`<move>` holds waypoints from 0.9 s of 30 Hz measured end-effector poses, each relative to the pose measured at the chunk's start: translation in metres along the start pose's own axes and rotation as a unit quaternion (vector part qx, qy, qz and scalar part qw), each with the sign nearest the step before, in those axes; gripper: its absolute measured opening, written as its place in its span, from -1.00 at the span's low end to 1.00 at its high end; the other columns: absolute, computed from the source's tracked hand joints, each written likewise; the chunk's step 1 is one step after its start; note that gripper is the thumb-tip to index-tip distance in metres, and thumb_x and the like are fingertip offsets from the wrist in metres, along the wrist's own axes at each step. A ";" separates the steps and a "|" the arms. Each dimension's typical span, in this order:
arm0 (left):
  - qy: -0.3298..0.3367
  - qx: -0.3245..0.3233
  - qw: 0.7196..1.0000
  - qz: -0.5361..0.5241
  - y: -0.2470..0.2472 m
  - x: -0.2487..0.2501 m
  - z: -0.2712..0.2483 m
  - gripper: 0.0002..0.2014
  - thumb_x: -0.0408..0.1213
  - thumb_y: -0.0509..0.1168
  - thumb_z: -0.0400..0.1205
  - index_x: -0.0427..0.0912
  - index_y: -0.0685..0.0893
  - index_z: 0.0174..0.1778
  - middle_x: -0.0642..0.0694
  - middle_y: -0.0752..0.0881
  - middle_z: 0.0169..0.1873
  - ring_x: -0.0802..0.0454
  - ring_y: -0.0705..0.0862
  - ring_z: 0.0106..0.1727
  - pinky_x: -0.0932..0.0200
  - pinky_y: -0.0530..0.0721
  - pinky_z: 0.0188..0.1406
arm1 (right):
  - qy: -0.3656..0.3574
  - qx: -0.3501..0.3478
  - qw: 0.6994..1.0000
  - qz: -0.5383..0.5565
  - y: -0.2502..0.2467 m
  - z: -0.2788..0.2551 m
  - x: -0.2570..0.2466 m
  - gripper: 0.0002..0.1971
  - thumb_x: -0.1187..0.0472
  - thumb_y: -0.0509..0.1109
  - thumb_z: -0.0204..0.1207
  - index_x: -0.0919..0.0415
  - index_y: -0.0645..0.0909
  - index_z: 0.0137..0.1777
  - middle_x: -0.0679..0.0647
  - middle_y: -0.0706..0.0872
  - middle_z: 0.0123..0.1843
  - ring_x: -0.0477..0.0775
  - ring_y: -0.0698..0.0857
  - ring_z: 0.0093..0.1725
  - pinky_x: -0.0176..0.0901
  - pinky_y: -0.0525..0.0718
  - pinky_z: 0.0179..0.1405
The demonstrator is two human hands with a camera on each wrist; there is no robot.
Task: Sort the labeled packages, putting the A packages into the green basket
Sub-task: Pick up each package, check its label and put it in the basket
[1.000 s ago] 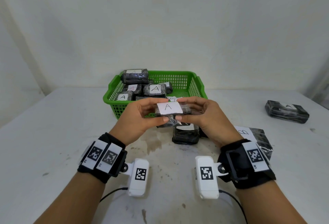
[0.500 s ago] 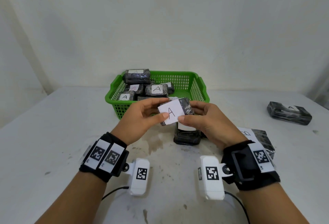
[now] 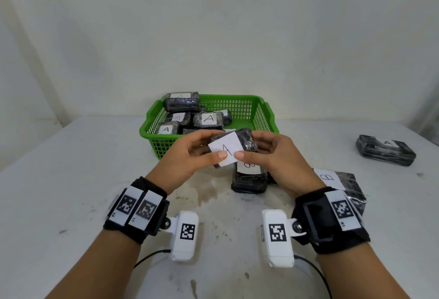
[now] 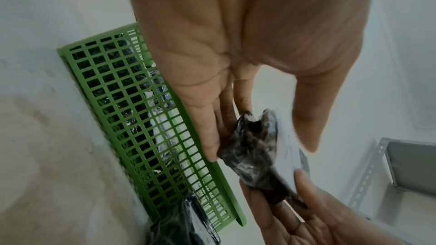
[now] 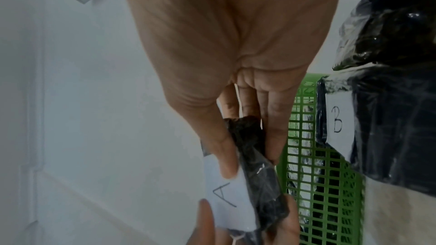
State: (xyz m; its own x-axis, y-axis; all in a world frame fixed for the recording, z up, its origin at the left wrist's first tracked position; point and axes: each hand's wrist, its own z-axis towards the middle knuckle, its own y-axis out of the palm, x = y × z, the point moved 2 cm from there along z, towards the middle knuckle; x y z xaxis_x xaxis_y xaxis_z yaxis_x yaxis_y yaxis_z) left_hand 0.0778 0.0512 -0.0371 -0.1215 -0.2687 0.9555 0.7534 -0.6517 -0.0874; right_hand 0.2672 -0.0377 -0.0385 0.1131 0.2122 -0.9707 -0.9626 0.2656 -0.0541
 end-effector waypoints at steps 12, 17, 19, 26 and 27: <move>0.024 -0.001 0.999 0.022 -0.001 0.000 0.000 -0.57 -0.51 0.54 0.45 -0.22 0.74 0.25 -0.18 0.83 0.09 -0.08 0.81 0.15 0.06 0.79 0.07 | -0.034 0.025 0.999 0.005 0.001 0.000 -0.005 -0.49 0.05 0.77 0.31 0.03 0.81 0.28 0.15 0.87 0.25 0.10 0.87 0.21 0.05 0.79 0.33; 0.060 0.042 0.997 -0.022 0.001 0.000 0.001 -0.54 -0.36 0.56 0.35 -0.05 0.72 0.18 -0.08 0.83 0.11 0.03 0.79 0.16 0.20 0.76 0.03 | 0.097 -0.060 0.988 0.104 0.008 -0.003 -0.002 -0.42 -0.26 0.46 0.54 0.16 0.76 0.37 0.27 0.84 0.29 0.36 0.83 0.28 0.12 0.77 0.38; 0.068 0.039 0.997 -0.023 0.003 -0.001 0.002 -0.52 -0.38 0.57 0.35 -0.09 0.70 0.20 -0.13 0.81 0.13 -0.02 0.77 0.20 0.14 0.77 0.07 | 0.116 -0.085 0.980 0.135 0.011 -0.005 -0.003 -0.47 -0.22 0.47 0.55 0.15 0.79 0.33 0.34 0.84 0.27 0.40 0.83 0.27 0.10 0.80 0.34; 0.073 0.009 0.997 -0.020 0.002 0.001 0.000 -0.43 -0.41 0.57 0.36 -0.20 0.64 0.31 -0.12 0.75 0.24 0.01 0.71 0.32 0.13 0.73 0.19 | 0.092 -0.074 0.977 0.176 0.015 0.001 0.000 -0.43 0.28 0.62 0.39 0.37 0.64 0.43 0.30 0.84 0.30 0.14 0.85 0.21 -0.04 0.80 0.32; 0.064 0.001 0.998 -0.026 0.003 0.000 0.000 -0.41 -0.38 0.57 0.42 -0.22 0.61 0.38 -0.13 0.72 0.30 0.01 0.69 0.36 0.15 0.72 0.20 | 0.086 -0.065 0.980 0.167 0.015 0.001 0.000 -0.40 0.33 0.67 0.38 0.38 0.64 0.44 0.28 0.85 0.28 0.13 0.85 0.21 -0.05 0.81 0.31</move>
State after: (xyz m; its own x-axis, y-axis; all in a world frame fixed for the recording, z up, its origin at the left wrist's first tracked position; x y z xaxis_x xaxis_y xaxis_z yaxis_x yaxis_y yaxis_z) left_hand 0.0797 0.0489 -0.0371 -0.2425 -0.3222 0.9151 0.7448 -0.6663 -0.0372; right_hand 0.2525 -0.0328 -0.0393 -0.2454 0.1020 -0.9640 -0.9635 0.0837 0.2542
